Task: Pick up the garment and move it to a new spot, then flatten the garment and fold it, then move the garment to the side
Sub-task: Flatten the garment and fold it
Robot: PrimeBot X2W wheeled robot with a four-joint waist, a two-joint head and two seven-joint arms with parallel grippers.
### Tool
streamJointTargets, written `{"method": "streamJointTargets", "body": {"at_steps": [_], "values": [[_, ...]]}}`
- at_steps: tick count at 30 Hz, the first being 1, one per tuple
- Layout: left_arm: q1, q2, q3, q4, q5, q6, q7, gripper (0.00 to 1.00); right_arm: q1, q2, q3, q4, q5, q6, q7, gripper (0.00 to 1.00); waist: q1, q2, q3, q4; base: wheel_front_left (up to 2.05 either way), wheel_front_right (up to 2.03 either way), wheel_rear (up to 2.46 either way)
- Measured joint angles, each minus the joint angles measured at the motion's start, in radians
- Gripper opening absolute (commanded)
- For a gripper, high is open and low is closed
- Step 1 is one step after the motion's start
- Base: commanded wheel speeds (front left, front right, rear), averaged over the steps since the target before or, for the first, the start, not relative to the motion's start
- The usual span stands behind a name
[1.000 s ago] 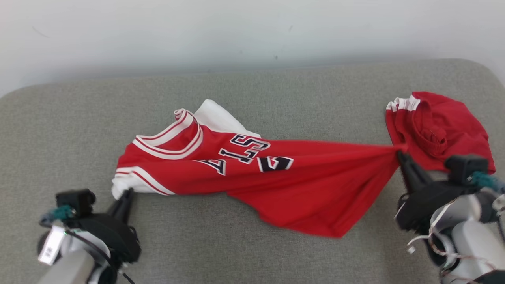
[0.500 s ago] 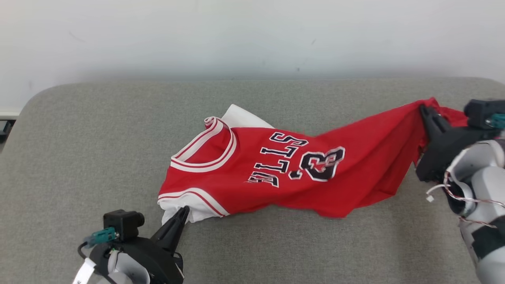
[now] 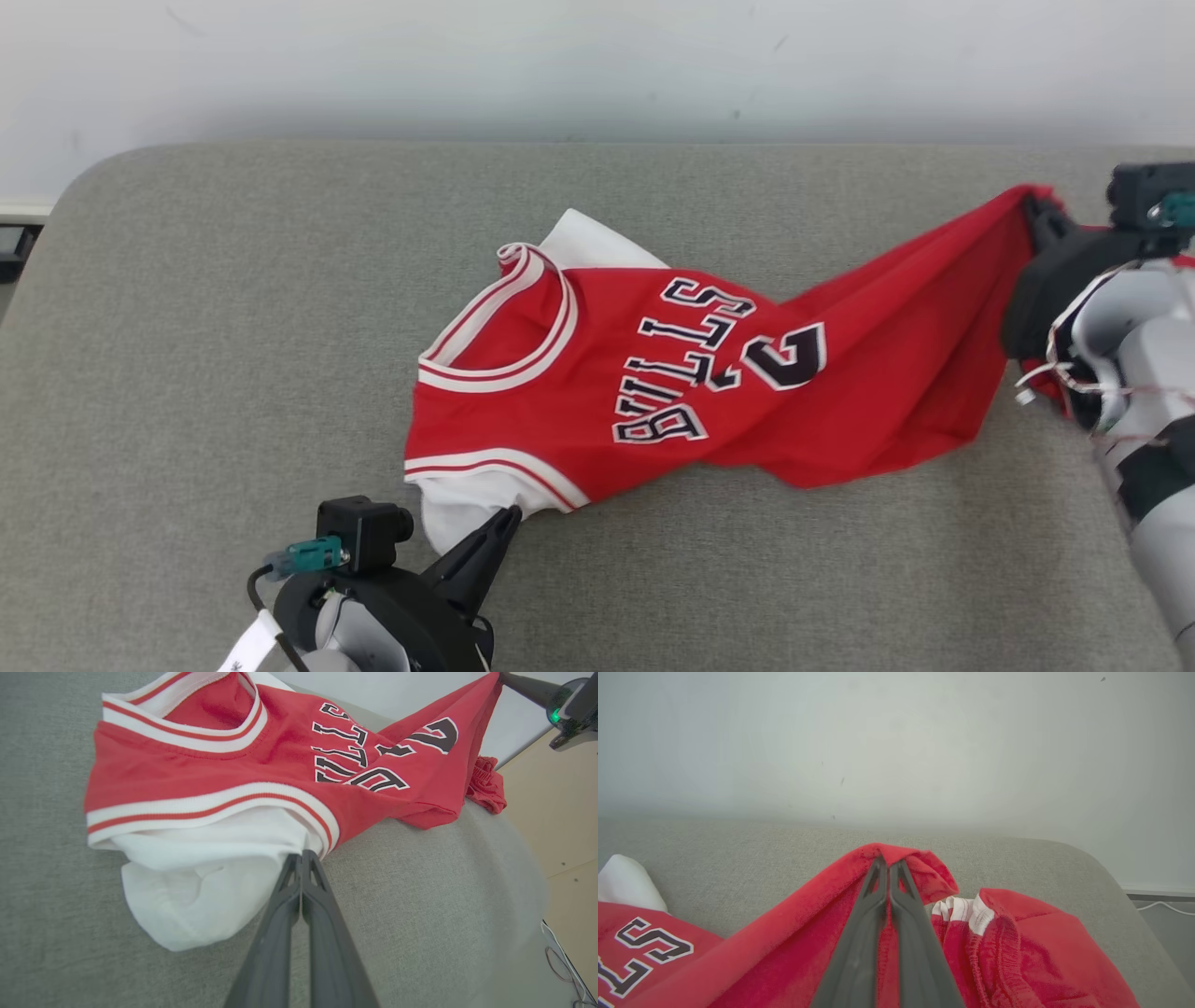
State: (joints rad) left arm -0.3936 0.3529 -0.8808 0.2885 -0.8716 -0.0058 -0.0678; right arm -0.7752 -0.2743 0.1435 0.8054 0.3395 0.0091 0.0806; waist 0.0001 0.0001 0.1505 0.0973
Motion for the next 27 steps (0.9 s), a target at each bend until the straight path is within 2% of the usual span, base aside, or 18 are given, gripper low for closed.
{"method": "streamJointTargets", "body": {"at_steps": [4,6,7,8,9,13,20,27], "values": [[0.0,0.0,0.006,-0.038,0.002,0.016,0.007,0.0,-0.078,-0.028,-0.007,0.064,-0.006,0.002,-0.038,0.0,0.0,0.0,0.01,0.025,0.0,0.0,0.0],[0.0,0.004,0.021,-0.035,0.001,0.025,0.015,0.0,-0.08,-0.021,0.004,0.102,-0.006,0.013,-0.039,0.0,0.0,0.0,0.011,0.034,0.0,0.0,0.0],[0.0,0.002,0.038,-0.029,-0.009,0.035,0.013,0.0,-0.079,-0.01,0.009,0.127,-0.006,0.015,-0.039,0.42,0.0,0.0,0.012,0.038,0.0,0.0,0.0],[0.0,0.001,0.057,-0.022,-0.018,0.053,0.003,0.24,-0.077,0.002,0.014,0.14,-0.006,0.019,-0.04,1.0,0.0,0.0,0.012,0.041,0.0,0.0,0.0],[-0.002,0.003,0.068,-0.013,-0.017,0.064,-0.004,1.0,-0.076,0.017,0.02,0.152,-0.006,0.019,-0.048,1.0,0.0,0.0,0.011,0.042,0.0,0.0,0.0],[-0.001,0.014,0.091,0.007,-0.016,0.077,-0.017,1.0,-0.076,0.059,0.027,0.184,-0.004,0.036,-0.081,1.0,0.0,-0.0001,0.004,0.035,0.0,0.0,0.0],[0.003,0.014,0.113,0.014,-0.012,0.095,-0.058,1.0,-0.032,0.042,0.0,0.193,0.023,0.066,-0.183,1.0,0.0,0.0,-0.027,0.021,0.0,0.0,0.0],[0.078,0.035,0.123,0.007,-0.009,0.112,-0.084,1.0,0.078,0.062,0.0,0.169,0.039,0.09,-0.256,1.0,-0.0001,-0.0001,-0.057,0.003,0.0,0.0,0.0]]}}
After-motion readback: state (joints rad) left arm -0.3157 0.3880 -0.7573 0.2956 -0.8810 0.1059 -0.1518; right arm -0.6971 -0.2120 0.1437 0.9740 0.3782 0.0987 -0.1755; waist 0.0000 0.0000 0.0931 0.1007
